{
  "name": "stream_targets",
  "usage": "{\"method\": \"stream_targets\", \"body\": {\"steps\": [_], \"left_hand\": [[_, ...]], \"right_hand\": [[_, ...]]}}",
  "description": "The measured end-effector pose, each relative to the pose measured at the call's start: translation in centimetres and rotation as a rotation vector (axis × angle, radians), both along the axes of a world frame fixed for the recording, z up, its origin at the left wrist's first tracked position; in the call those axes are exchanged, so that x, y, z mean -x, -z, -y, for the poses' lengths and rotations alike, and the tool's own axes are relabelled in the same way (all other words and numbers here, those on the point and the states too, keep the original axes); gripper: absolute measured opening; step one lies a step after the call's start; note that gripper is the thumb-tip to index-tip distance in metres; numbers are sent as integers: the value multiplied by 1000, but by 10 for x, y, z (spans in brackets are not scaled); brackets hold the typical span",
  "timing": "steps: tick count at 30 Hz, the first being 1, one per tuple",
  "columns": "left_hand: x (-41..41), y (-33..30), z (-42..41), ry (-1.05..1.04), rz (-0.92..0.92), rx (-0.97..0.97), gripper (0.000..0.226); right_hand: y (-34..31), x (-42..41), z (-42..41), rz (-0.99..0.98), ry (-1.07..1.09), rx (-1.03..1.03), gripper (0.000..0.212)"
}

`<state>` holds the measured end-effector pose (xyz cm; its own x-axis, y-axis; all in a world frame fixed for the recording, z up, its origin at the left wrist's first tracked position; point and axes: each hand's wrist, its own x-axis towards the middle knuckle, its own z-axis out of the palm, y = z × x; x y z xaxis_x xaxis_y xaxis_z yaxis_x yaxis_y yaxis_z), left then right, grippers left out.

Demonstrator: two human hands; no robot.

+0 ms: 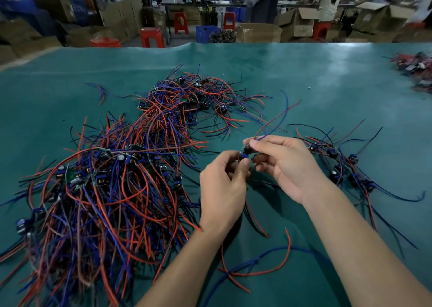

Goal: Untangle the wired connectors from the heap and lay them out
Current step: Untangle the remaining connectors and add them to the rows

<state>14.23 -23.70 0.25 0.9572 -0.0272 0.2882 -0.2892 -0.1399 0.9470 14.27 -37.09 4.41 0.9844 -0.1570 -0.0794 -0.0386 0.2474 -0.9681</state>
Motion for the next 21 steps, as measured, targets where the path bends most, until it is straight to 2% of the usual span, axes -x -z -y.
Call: {"method": "stream_targets", "body": {"steps": [4,9,15,18,21], "left_hand": [[0,-1,-1,2,37,-64,4],[1,-1,1,34,-19,-65,9],[2,-4,1,54,1,-136,16],[4,-5,1,71,1,-141,16],[5,-5,1,97,8,-169,13]], "right_hand": [[2,0,2,-17,0,52,12],[2,-1,8,6,90,223,13],[-2,0,16,92,138,388,35],[-4,-1,27,116,208,366,32],[-7,0,40,151,371,325,25]]}}
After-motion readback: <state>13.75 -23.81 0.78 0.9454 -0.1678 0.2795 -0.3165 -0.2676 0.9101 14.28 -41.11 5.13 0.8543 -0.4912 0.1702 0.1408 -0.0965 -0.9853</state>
